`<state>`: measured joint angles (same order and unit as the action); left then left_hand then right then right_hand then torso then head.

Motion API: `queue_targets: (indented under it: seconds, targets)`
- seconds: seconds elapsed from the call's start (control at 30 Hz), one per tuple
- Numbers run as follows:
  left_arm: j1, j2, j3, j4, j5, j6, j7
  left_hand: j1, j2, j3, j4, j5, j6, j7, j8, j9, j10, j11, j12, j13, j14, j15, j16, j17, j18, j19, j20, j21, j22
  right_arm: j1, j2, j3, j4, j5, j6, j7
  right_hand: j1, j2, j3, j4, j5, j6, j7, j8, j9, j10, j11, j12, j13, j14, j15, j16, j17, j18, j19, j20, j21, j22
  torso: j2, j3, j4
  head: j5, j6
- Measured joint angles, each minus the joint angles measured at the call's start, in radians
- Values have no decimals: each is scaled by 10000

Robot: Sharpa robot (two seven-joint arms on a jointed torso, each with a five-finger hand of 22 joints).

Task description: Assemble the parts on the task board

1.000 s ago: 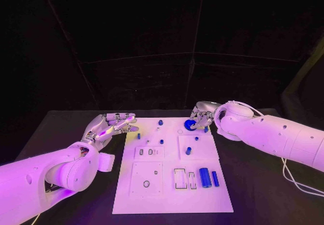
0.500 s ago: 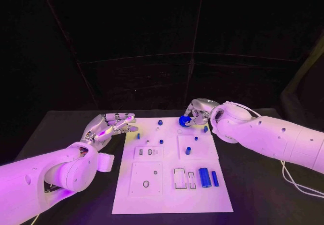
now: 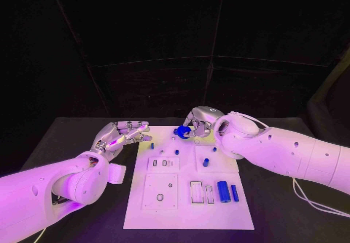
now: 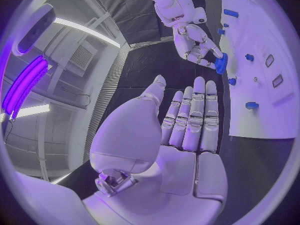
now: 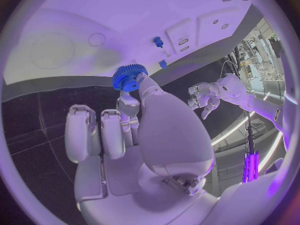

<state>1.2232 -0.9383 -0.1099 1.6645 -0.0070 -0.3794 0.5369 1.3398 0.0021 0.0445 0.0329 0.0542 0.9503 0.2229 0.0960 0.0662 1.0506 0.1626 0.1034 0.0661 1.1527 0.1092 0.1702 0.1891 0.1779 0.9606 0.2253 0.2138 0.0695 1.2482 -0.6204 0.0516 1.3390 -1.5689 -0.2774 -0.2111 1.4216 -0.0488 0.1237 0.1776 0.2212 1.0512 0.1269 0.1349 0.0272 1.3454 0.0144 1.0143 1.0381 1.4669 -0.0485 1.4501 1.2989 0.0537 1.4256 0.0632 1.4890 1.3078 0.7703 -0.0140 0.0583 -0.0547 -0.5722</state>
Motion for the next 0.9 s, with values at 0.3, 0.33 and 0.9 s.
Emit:
queue_targets:
  seconds: [0.3,0.33,0.9]
  targets:
    - [0,19,0,-11,-1,9,-6,0,0,0,0,0,0,0,0,0,0,0,0,0,0,0,0,-1,0,0,0,0,1,-66,783,-190,-375,-362,49,-261,-52,-50,301,220,-1,0,0,-110,0,0,0,-61,-8,0,1,-2,-1,0,8,-8,0,-1,9,7,8,42,-32]
    - [1,20,0,-11,-1,10,-6,0,0,0,0,0,0,0,0,0,0,0,0,0,0,0,0,-1,0,0,0,0,1,-72,835,-205,-419,-399,64,-284,-52,-50,301,220,-1,0,0,-114,0,0,0,-61,-23,0,1,-1,-1,0,8,-8,0,-1,9,7,7,42,-36]
    - [2,42,1,-48,-1,22,-12,0,0,0,0,0,0,0,1,0,0,0,-39,1,0,0,0,8,0,0,0,0,2,-189,1469,-248,-885,-1055,209,-759,-503,-500,452,263,-316,20,-44,-542,385,-336,220,-818,-543,1,80,39,91,2,14,58,0,-2,9,22,-6,75,-35]
